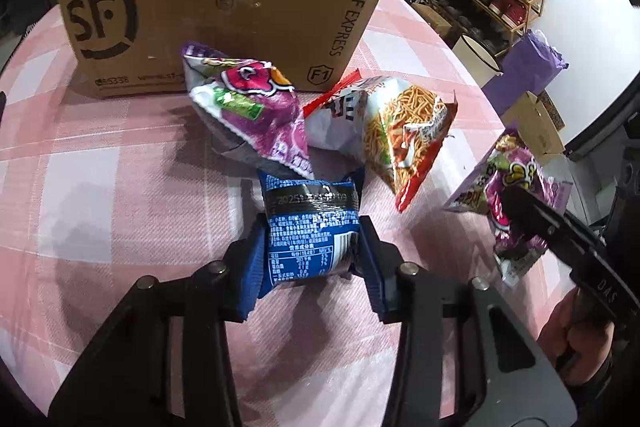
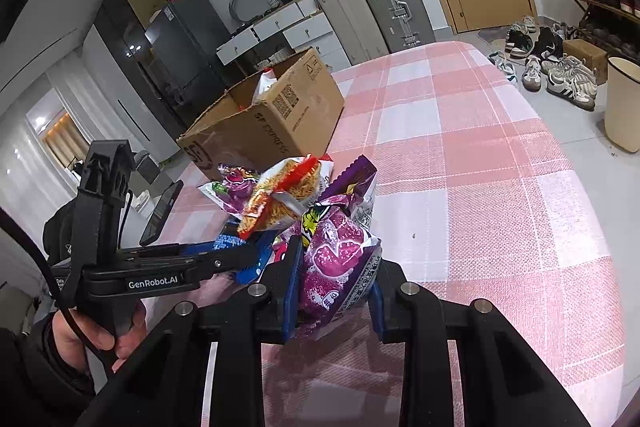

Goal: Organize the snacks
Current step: 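Carry the blue cookie pack and purple candy bag over the box with both grippers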

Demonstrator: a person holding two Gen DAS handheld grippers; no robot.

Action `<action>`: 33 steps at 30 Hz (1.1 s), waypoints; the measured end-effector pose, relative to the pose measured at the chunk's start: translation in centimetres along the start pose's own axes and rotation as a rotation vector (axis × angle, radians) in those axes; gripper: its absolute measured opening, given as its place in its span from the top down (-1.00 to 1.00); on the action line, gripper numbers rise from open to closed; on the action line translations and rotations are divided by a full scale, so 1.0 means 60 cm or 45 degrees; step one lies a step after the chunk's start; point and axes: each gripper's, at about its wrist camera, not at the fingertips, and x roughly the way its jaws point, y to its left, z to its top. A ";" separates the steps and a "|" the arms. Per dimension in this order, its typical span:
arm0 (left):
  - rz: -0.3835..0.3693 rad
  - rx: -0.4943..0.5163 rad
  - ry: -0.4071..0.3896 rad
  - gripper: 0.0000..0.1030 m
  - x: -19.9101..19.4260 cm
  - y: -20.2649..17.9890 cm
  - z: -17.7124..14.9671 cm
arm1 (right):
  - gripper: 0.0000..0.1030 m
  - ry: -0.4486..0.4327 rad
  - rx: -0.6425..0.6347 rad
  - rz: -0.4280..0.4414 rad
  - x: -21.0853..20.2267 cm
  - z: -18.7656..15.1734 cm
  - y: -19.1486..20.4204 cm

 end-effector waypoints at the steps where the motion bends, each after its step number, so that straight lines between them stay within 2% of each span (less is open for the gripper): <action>1: -0.003 0.001 0.000 0.23 0.003 0.003 -0.003 | 0.46 0.000 -0.003 -0.005 0.000 0.000 0.002; 17: 0.028 0.035 -0.106 0.23 -0.056 -0.006 -0.028 | 0.46 -0.024 -0.064 -0.014 -0.019 0.011 0.046; 23: 0.041 0.024 -0.167 0.23 -0.090 -0.005 -0.013 | 0.46 -0.045 -0.108 0.007 -0.030 0.026 0.076; 33: 0.055 0.035 -0.293 0.23 -0.214 0.054 0.030 | 0.46 -0.100 -0.224 0.076 -0.046 0.083 0.144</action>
